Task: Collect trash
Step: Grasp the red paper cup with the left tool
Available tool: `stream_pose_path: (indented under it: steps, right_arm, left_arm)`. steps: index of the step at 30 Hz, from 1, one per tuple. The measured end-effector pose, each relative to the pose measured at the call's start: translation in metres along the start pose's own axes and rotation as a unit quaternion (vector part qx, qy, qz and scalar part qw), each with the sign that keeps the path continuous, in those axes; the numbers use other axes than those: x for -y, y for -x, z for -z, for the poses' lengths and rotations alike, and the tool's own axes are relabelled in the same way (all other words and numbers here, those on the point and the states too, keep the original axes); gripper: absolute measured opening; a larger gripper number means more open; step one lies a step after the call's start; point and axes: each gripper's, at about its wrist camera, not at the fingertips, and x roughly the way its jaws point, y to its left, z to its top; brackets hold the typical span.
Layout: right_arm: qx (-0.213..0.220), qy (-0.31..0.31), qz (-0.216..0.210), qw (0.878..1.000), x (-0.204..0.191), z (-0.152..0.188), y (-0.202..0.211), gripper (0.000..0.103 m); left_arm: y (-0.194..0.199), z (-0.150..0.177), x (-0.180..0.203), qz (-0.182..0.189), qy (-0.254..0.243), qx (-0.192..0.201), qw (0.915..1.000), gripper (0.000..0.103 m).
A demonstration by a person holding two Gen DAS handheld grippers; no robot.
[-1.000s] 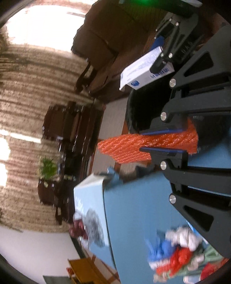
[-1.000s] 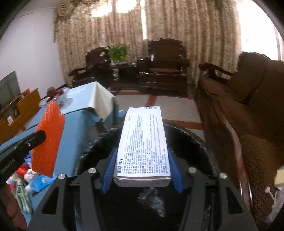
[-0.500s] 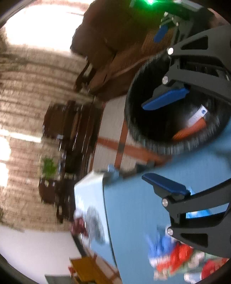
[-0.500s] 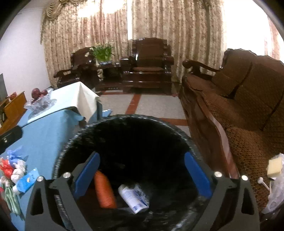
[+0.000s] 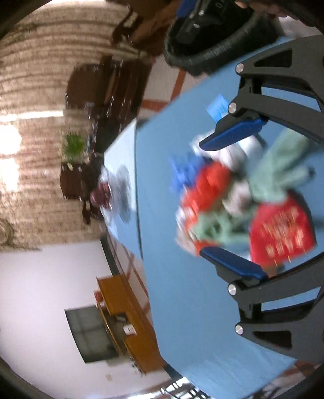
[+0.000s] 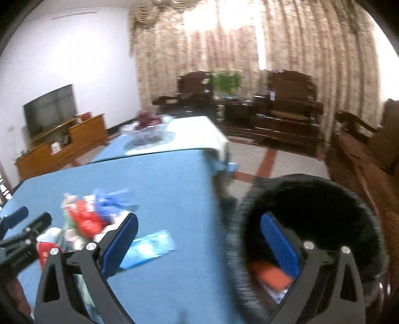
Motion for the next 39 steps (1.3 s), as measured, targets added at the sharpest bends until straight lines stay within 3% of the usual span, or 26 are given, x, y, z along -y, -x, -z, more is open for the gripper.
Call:
stream_pose_path:
  steps: [5,13,19,39]
  right_arm:
    - [0.004,0.045,-0.01,0.999,-0.047,0.018,-0.014,0.096]
    - [-0.008,0.057,-0.018,0.998,-0.071,0.036,-0.025,0.096]
    - [-0.023,0.061,-0.014,0.998,-0.065,0.043,-0.029,0.096]
    - [-0.028,0.061,-0.016,0.998,-0.056,0.045,-0.033,0.096]
  left_arm:
    - [-0.002,0.022,-0.035,-0.025,0.023,-0.01,0.9994,0.077]
    - [-0.011,0.05,-0.051,-0.033,0.041,-0.037,0.9979,0.077]
    - [-0.029,0.068,-0.054,-0.027,0.051,-0.067,0.9961,0.081]
    - [-0.032,0.071,-0.032,-0.007,0.052,-0.083,0.9951,0.091]
